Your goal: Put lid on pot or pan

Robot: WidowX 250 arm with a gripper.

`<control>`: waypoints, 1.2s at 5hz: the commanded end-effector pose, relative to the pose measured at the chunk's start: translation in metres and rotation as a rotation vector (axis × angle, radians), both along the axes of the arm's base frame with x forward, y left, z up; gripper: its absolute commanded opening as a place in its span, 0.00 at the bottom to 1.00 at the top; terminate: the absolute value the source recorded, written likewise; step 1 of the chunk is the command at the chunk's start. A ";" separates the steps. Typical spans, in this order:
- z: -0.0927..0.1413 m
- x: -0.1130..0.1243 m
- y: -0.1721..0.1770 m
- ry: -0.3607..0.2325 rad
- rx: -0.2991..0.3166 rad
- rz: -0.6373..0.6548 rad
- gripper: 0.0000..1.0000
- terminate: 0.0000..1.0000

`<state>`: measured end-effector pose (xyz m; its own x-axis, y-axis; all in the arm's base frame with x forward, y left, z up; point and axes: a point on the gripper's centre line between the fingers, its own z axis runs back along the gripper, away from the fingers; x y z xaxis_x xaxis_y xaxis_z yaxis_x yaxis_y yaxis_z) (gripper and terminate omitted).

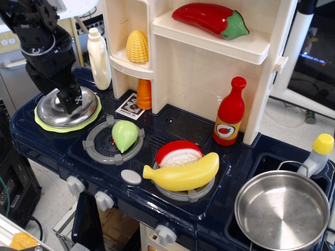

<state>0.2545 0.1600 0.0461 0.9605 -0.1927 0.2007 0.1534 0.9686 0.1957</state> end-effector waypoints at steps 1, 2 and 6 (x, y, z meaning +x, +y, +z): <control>0.000 0.019 0.013 -0.005 -0.009 -0.009 1.00 0.00; 0.001 0.023 0.014 0.030 -0.032 -0.014 0.00 0.00; 0.106 -0.011 -0.079 0.122 -0.187 0.231 0.00 0.00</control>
